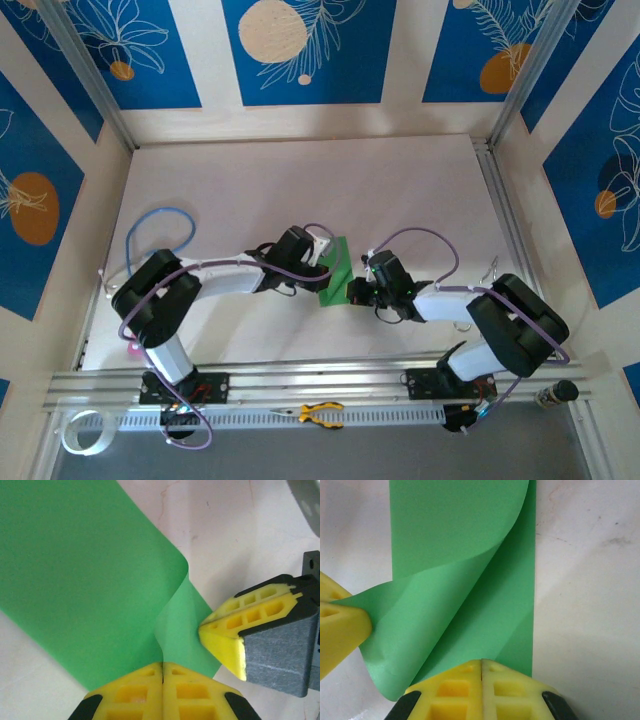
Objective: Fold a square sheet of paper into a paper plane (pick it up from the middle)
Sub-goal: Fold the triangle a second time at the center of the table.
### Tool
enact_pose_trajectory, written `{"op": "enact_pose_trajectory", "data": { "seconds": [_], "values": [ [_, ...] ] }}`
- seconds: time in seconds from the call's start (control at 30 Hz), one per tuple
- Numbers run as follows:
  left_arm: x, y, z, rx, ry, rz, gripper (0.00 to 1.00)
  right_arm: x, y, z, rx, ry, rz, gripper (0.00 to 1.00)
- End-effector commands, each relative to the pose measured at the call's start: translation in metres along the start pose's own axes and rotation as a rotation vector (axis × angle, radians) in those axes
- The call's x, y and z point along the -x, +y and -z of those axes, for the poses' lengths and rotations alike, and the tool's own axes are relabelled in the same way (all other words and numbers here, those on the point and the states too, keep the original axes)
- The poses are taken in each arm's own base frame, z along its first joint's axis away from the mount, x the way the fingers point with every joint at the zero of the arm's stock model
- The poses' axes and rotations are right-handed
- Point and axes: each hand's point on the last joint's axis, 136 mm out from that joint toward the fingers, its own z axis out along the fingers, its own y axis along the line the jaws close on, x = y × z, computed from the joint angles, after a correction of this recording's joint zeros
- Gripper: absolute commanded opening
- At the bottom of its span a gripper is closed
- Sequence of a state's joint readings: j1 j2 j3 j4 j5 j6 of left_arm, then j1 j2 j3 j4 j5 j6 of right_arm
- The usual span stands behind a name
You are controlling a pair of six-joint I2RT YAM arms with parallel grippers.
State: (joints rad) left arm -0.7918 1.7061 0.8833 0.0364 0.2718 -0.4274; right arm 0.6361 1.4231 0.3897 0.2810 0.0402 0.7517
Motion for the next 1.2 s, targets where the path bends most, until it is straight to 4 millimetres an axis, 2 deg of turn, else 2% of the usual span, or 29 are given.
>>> {"op": "enact_pose_trajectory", "data": {
  "seconds": [0.0,0.47,1.17],
  "values": [
    [0.001,0.014,-0.002,0.06,0.009,-0.026,0.0,-0.016,-0.021,0.001,-0.076,0.06,-0.007,0.0],
    [0.008,0.026,-0.005,0.133,0.011,-0.076,0.0,-0.017,-0.022,0.001,-0.078,0.069,-0.008,0.0],
    [0.01,0.035,-0.014,0.18,0.037,-0.084,0.0,-0.017,-0.022,0.002,-0.075,0.08,-0.014,0.0]
  ]
}}
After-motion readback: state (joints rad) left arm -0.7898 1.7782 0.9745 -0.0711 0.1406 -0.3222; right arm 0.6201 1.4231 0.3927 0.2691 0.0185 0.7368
